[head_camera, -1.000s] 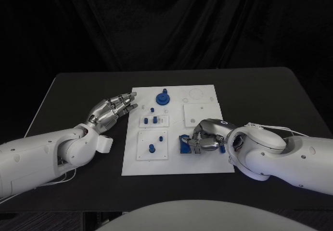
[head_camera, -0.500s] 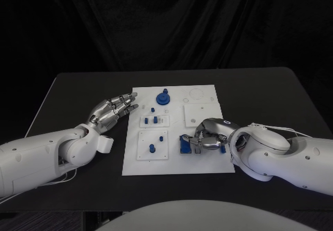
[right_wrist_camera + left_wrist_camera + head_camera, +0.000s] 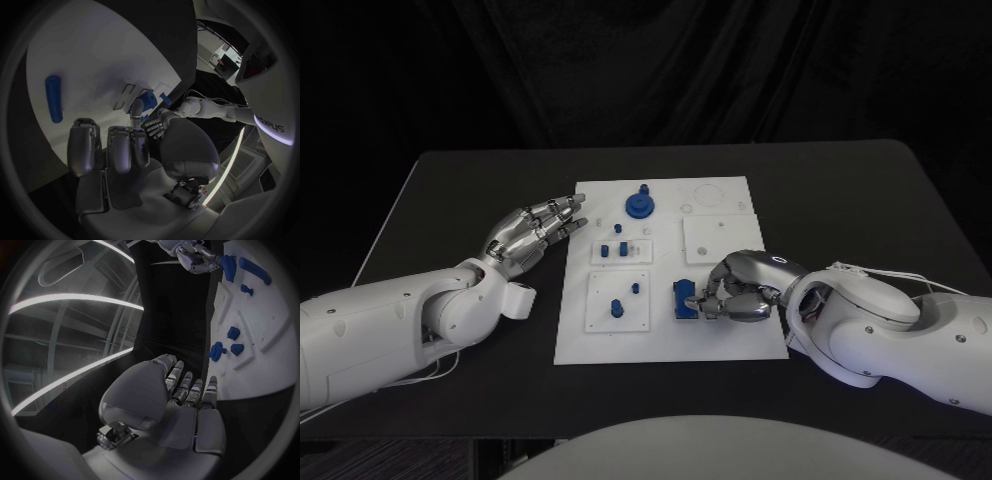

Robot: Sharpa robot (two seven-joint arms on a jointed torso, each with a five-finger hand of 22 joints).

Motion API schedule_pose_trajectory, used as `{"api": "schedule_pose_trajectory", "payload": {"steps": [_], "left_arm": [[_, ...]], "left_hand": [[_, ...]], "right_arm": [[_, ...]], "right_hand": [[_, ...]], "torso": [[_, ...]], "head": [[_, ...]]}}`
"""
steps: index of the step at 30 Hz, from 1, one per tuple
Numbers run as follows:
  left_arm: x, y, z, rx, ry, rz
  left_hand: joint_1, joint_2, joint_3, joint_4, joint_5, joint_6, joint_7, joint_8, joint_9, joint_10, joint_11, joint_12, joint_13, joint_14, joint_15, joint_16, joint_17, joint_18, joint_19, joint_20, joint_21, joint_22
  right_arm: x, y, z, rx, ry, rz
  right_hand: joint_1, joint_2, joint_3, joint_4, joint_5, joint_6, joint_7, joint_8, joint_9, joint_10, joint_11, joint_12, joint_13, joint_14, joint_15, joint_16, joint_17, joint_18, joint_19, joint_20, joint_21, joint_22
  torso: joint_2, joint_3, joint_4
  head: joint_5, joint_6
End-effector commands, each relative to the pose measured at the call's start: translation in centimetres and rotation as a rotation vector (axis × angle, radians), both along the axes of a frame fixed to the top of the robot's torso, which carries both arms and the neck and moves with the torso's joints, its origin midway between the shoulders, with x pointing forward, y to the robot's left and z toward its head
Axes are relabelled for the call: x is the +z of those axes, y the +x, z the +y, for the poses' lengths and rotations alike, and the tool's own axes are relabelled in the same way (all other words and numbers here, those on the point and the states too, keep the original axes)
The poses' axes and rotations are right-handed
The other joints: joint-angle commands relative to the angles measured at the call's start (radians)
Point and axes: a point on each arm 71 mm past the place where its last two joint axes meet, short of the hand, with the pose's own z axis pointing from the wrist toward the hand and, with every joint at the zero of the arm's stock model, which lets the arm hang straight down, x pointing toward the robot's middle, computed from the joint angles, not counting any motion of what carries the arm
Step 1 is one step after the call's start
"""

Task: Assemble the parts on the task board

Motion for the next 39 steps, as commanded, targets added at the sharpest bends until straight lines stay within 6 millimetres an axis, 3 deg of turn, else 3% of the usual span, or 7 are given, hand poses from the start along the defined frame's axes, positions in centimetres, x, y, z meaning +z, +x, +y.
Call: {"api": "schedule_pose_trajectory", "payload": {"steps": [1, 4, 12, 17, 24, 32, 39], "left_arm": [[0.13, -0.12, -0.04, -0.006, -0.024, -0.019], [0.09, -0.15, 0.01, -0.005, -0.023, -0.018], [0.0, -0.2, 0.02, -0.006, -0.023, -0.014], [-0.03, -0.21, 0.01, -0.007, -0.023, -0.013], [-0.08, -0.24, -0.01, -0.008, -0.022, -0.01], [-0.13, -0.26, -0.05, -0.01, -0.024, -0.008], [-0.14, -0.28, -0.04, -0.01, -0.024, -0.008]], "left_hand": [[-0.008, -0.001, 0.007, 0.001, 0.003, 0.005, 0.002, 0.005, 0.001, 0.001, 0.006, 0.004, 0.002, 0.004, 0.006, 0.005, 0.002, 0.0, 0.001, 0.007, 0.007, 0.001], [-0.008, -0.001, 0.008, 0.0, 0.003, 0.006, 0.002, 0.005, 0.001, 0.001, 0.006, 0.004, 0.002, 0.005, 0.006, 0.005, 0.002, 0.0, 0.001, 0.008, 0.007, 0.001], [-0.008, -0.001, 0.008, 0.0, 0.003, 0.006, 0.002, 0.005, 0.001, 0.001, 0.006, 0.004, 0.002, 0.005, 0.006, 0.005, 0.002, 0.0, 0.001, 0.008, 0.007, 0.001], [-0.008, -0.001, 0.009, 0.0, 0.003, 0.007, 0.003, 0.005, 0.002, 0.001, 0.006, 0.005, 0.002, 0.005, 0.007, 0.006, 0.002, 0.0, 0.002, 0.008, 0.007, 0.002], [-0.008, -0.001, 0.01, 0.0, 0.004, 0.008, 0.004, 0.006, 0.002, 0.001, 0.006, 0.005, 0.002, 0.005, 0.007, 0.006, 0.002, 0.001, 0.002, 0.008, 0.007, 0.002], [-0.009, -0.001, 0.012, 0.0, 0.004, 0.01, 0.004, 0.006, 0.002, 0.002, 0.006, 0.005, 0.002, 0.006, 0.007, 0.007, 0.002, 0.001, 0.003, 0.009, 0.007, 0.003], [-0.009, -0.001, 0.013, 0.0, 0.004, 0.01, 0.005, 0.006, 0.002, 0.001, 0.006, 0.005, 0.002, 0.006, 0.007, 0.007, 0.002, 0.001, 0.004, 0.009, 0.008, 0.004]], "right_arm": [[-0.19, -0.35, 0.08, 0.014, 0.007, 0.01], [-0.36, -0.46, 0.07, 0.014, 0.005, 0.017], [-0.62, -0.32, -0.04, 0.008, 0.0, 0.024], [-0.63, -0.26, 0.01, 0.005, 0.017, 0.026], [-0.77, -0.11, 0.0, 0.002, 0.014, 0.032], [-0.98, -0.06, 0.22, 0.016, 0.008, 0.05], [-1.17, -0.16, 0.45, 0.034, 0.001, 0.067]], "right_hand": [[0.018, -0.001, -0.01, -0.001, -0.006, -0.009, 0.0, 0.007, 0.012, 0.102, -0.008, 0.005, 0.263, 0.079, -0.007, -0.004, 0.135, -0.001, 0.034, -0.008, 0.0, 0.203], [0.053, -0.004, -0.02, -0.014, -0.012, -0.018, -0.001, 0.015, 0.03, 0.102, -0.008, 0.005, 0.263, 0.078, -0.008, -0.006, 0.131, 0.0, 0.033, -0.009, -0.004, 0.202], [0.056, -0.004, -0.022, -0.015, -0.013, -0.019, -0.001, 0.016, 0.032, 0.102, -0.009, 0.005, 0.263, 0.078, -0.008, -0.006, 0.13, 0.0, 0.032, -0.009, -0.005, 0.202], [0.068, 0.016, -0.021, -0.011, -0.008, -0.018, -0.003, 0.022, 0.042, 0.102, -0.01, 0.005, 0.263, 0.078, -0.009, -0.006, 0.131, 0.0, 0.032, -0.009, -0.005, 0.202], [0.093, 0.041, -0.016, -0.009, 0.025, -0.02, -0.005, 0.026, 0.054, 0.102, -0.012, 0.005, 0.263, 0.078, -0.011, -0.006, 0.131, 0.0, 0.032, -0.011, -0.006, 0.201], [0.188, 0.051, 0.011, -0.052, 0.115, -0.031, -0.01, 0.023, 0.07, 0.102, -0.017, 0.005, 0.263, 0.078, -0.015, -0.008, 0.128, 0.001, 0.031, -0.015, -0.009, 0.201], [0.215, 0.048, 0.021, -0.069, 0.113, -0.033, -0.01, 0.021, 0.074, 0.102, -0.017, 0.005, 0.263, 0.078, -0.015, -0.008, 0.128, 0.0, 0.031, -0.016, -0.009, 0.201]], "torso": [[-0.001, 0.0002, -0.0008], [-0.001, 0.0001, -0.0011], [0.0, 0.0001, 0.0005], [0.0, 0.0002, 0.0015], [0.001, -0.0005, 0.0003], [0.001, -0.0001, 0.0012], [0.001, -0.0004, 0.0016]], "head": [[0.002, 0.0], [0.004, 0.0], [0.002, 0.0], [0.001, 0.0], [0.004, 0.0], [0.003, 0.0], [0.004, 0.0]]}}
